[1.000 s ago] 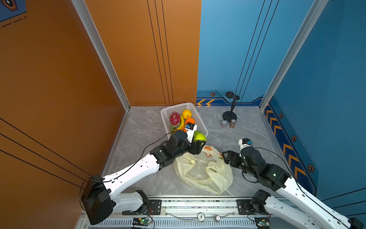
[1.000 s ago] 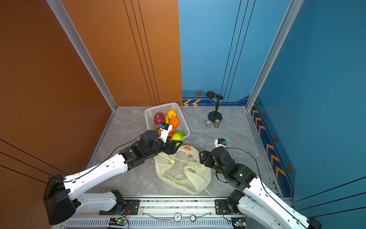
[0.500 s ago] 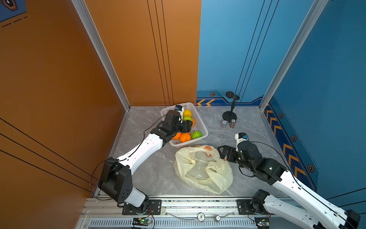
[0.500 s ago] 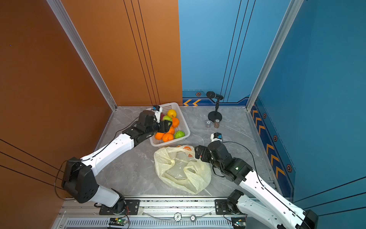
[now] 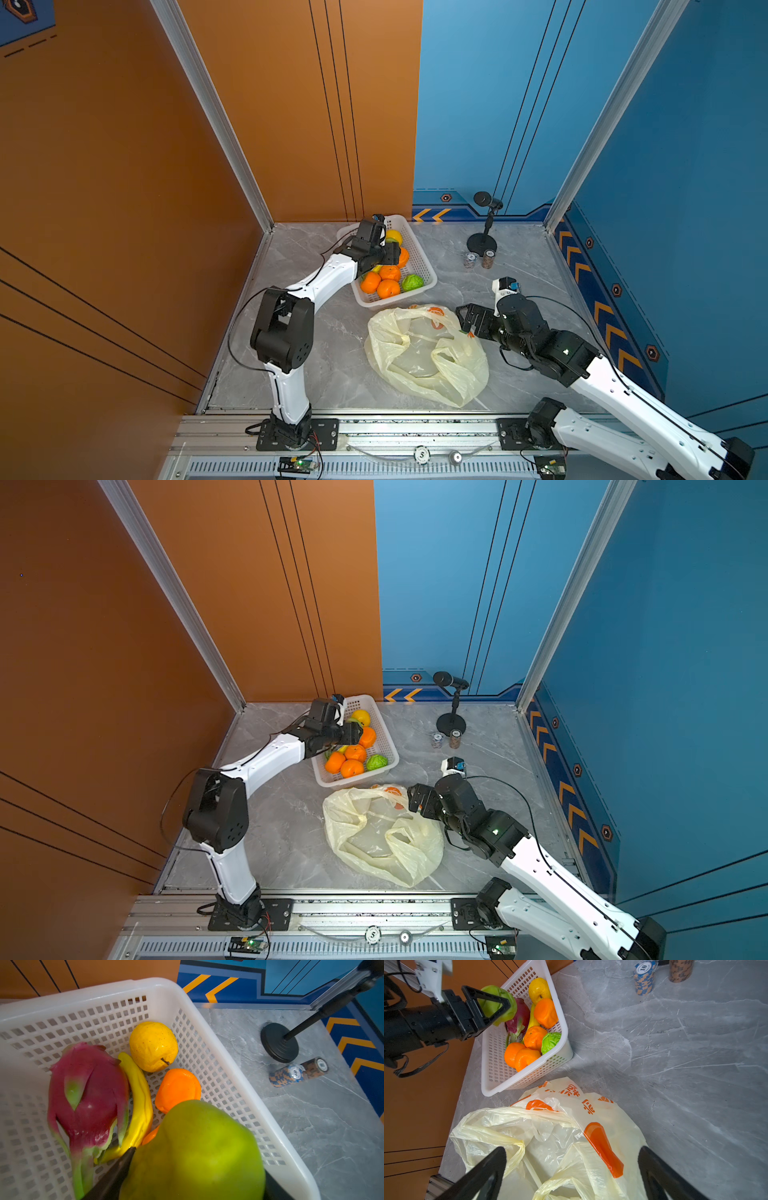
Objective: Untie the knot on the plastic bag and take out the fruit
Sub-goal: 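Lower the green fruit into the basket and open the left gripper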
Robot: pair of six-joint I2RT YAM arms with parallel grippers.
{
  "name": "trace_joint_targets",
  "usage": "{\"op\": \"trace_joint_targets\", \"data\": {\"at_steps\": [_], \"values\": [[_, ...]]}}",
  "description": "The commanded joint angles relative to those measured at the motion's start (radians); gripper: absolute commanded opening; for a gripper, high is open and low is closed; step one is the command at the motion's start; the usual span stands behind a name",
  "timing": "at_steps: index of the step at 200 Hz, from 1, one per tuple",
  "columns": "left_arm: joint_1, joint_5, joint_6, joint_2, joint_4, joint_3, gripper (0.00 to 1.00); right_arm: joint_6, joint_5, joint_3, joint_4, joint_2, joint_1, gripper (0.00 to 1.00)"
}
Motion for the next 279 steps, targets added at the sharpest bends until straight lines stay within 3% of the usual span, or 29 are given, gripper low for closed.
{"op": "trace_joint_targets", "data": {"at_steps": [1, 62, 115, 141, 183, 237, 279], "values": [[0.016, 0.006, 0.026, 0.063, -0.056, 0.078, 0.57, 0.009, 0.008, 0.013, -0.020, -0.024, -0.004, 1.00], [0.025, 0.002, 0.026, 0.240, -0.129, 0.224, 0.60, 0.012, 0.029, 0.008, -0.046, -0.069, -0.004, 1.00], [0.024, 0.000, 0.018, 0.217, -0.100, 0.190, 0.80, 0.007, 0.041, 0.012, -0.054, -0.084, -0.004, 1.00], [0.029, 0.011, 0.017, 0.167, -0.074, 0.147, 0.85, -0.063, 0.080, 0.035, -0.088, -0.095, -0.004, 1.00], [0.037, -0.005, 0.022, 0.037, -0.038, 0.045, 1.00, -0.195, 0.153, 0.085, -0.123, -0.128, -0.074, 1.00], [0.033, -0.021, 0.009, -0.244, 0.006, -0.149, 0.98, -0.301, 0.201, 0.092, -0.091, -0.113, -0.208, 1.00], [0.022, -0.120, 0.025, -0.561, 0.021, -0.373, 0.99, -0.377, 0.234, -0.028, 0.063, -0.085, -0.369, 1.00]]}}
